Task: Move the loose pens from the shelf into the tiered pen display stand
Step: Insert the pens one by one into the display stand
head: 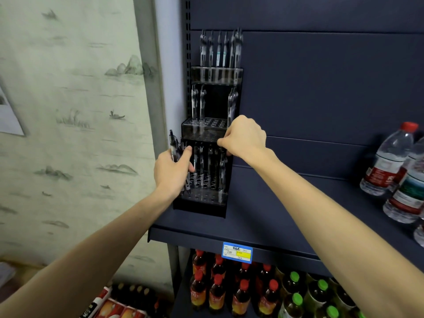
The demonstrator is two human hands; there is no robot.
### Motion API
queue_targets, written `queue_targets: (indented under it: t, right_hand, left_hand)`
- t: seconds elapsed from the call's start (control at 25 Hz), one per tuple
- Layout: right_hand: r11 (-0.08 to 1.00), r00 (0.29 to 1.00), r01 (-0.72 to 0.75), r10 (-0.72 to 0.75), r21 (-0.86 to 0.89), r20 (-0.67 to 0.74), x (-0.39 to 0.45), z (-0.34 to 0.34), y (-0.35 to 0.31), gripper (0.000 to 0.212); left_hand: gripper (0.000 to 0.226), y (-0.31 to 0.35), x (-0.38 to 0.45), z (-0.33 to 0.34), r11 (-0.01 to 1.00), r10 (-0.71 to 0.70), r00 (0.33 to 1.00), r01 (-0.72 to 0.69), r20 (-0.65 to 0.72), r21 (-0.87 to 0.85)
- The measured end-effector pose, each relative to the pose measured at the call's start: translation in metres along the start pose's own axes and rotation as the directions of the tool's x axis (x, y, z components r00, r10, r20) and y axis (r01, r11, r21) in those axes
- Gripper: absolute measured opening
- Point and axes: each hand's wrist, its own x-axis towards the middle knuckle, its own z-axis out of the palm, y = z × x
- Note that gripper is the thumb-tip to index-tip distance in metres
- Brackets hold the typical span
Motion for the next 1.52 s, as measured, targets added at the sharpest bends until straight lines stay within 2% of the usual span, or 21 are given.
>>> queue_targets:
  t: [0.2, 0.36, 0.56, 0.68, 0.76, 0.88, 0.96, 1.04, 1.16, 1.28, 1.36, 1.48, 1.52]
  right_hand:
    - [0.996, 0.998, 0.049, -0.052, -0.077, -0.042, -0.006, 0.002, -0.004, 0.022]
    - [1.000, 0.999, -0.001, 0.002, 0.018, -0.051, -0.011, -0.009, -0.002, 0.017]
    - [0.998, 0.988, -0.043, 0.037, 0.043, 0.148, -0.020, -0.015, 0.008, 0.017]
    - [0.997, 0.992, -0.024, 0.015, 0.072, 0.122, -0.019, -0.021, 0.008, 0.034]
    - [0.982, 0.999, 0.033, -0.039, 0.186, 0.030, -0.020, -0.020, 0.007, 0.037]
    - [0.889, 0.991, 0.120, -0.131, 0.442, -0.004, -0.027, -0.010, 0.002, 0.028]
    - [0.832, 0.984, 0.158, -0.180, 0.532, -0.010, -0.032, -0.001, -0.003, 0.024]
    - [0.780, 0.974, 0.182, -0.227, 0.598, -0.001, -0.037, 0.007, -0.012, 0.027]
    - [0.773, 0.966, 0.208, -0.258, 0.600, -0.002, -0.039, 0.017, -0.024, 0.026]
    - [0.752, 0.964, 0.201, -0.265, 0.627, 0.009, -0.038, 0.021, -0.028, 0.014]
    - [0.695, 0.974, 0.173, -0.225, 0.698, -0.016, -0.038, 0.020, -0.029, 0.011]
    - [0.525, 0.993, 0.071, 0.046, 0.848, -0.111, -0.029, 0.004, -0.020, 0.014]
    - [0.535, 0.983, 0.074, 0.104, 0.842, -0.152, -0.024, -0.003, -0.014, 0.018]
  left_hand:
    - [0.059, 0.000, 0.001, -0.001, 1.000, 0.010, 1.000, -0.010, -0.006, 0.007]
    - [0.060, -0.001, 0.001, -0.002, 1.000, 0.008, 1.000, -0.008, 0.002, 0.010]
    - [0.059, 0.001, 0.003, 0.001, 1.000, -0.018, 1.000, 0.018, 0.014, -0.017]
    - [0.064, 0.006, 0.005, 0.001, 0.998, -0.002, 0.999, 0.005, 0.051, -0.055]
    - [0.066, 0.004, 0.007, -0.002, 0.997, 0.022, 0.996, -0.015, 0.091, -0.076]
    - [0.043, 0.002, 0.004, -0.010, 0.995, 0.090, 0.988, -0.083, 0.126, -0.062]
    - [0.036, 0.000, 0.002, -0.016, 0.990, 0.134, 0.982, -0.137, 0.134, 0.017]
    - [0.036, -0.002, 0.001, -0.021, 0.968, 0.165, 0.981, -0.180, 0.099, 0.177]
    - [0.030, -0.003, 0.001, -0.025, 0.895, 0.188, 0.977, -0.214, 0.105, 0.391]
    - [0.024, -0.004, -0.001, -0.030, 0.833, 0.223, 0.962, -0.271, 0.154, 0.483]
    - [0.023, -0.002, -0.002, -0.034, 0.819, 0.230, 0.961, -0.278, 0.156, 0.503]
    - [0.031, -0.009, 0.002, -0.040, 0.871, 0.172, 0.978, -0.206, 0.114, 0.446]
    - [0.036, -0.013, 0.001, -0.042, 0.917, 0.139, 0.988, -0.157, 0.073, 0.368]
